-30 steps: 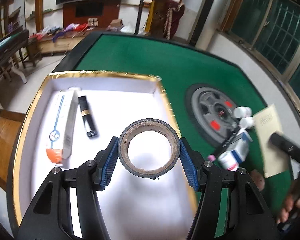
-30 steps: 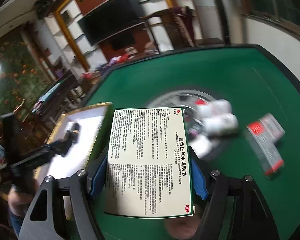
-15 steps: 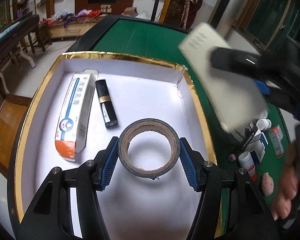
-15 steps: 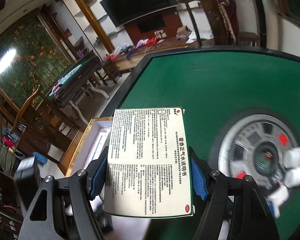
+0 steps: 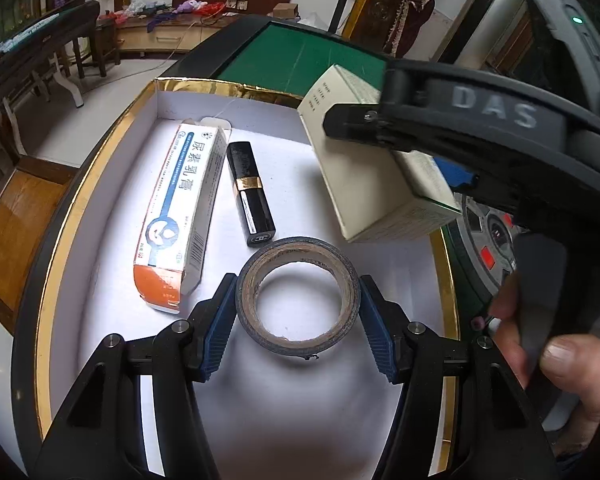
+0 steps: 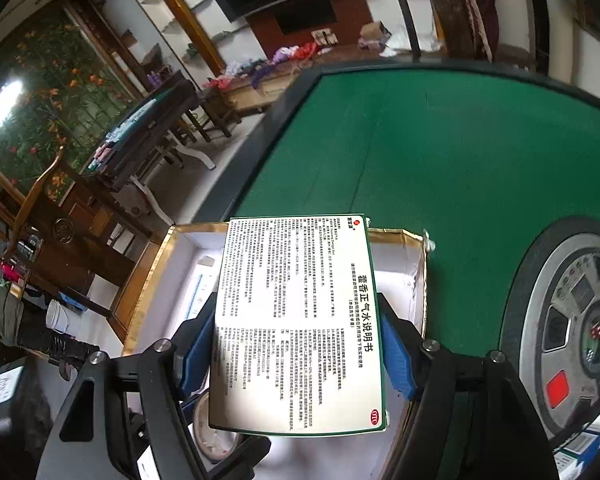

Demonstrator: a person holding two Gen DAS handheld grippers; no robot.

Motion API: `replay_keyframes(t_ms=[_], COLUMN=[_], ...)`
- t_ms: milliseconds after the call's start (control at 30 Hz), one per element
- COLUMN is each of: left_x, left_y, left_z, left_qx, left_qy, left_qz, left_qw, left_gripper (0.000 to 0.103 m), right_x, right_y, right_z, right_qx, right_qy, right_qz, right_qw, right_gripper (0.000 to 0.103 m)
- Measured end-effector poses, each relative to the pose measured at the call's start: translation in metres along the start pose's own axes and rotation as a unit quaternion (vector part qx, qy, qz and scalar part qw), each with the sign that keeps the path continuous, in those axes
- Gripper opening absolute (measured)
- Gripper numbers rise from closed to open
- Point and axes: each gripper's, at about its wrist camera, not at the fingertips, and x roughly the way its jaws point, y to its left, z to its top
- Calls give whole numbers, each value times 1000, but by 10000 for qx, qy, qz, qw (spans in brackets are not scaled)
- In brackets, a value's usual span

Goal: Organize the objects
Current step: 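Carry the white box and tape roll over the white tray with both grippers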

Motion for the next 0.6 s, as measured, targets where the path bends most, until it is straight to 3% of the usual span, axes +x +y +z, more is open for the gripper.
replay_keyframes(t_ms=[133, 600], left_x=[3, 6], left_y=[-5, -6], left_z=[-2, -5], left_qx=[83, 74], left_qy=[57, 199], left_qz=[39, 56], left_qw=[9999, 9998], left_gripper=[60, 60], right_x=[14, 21], right_y=[-8, 2], right_z=[-4, -2], right_qx=[91, -16], right_qy=[202, 272], right_qz=[-16, -244], right_qw=[9998, 9993], right_gripper=[72, 72])
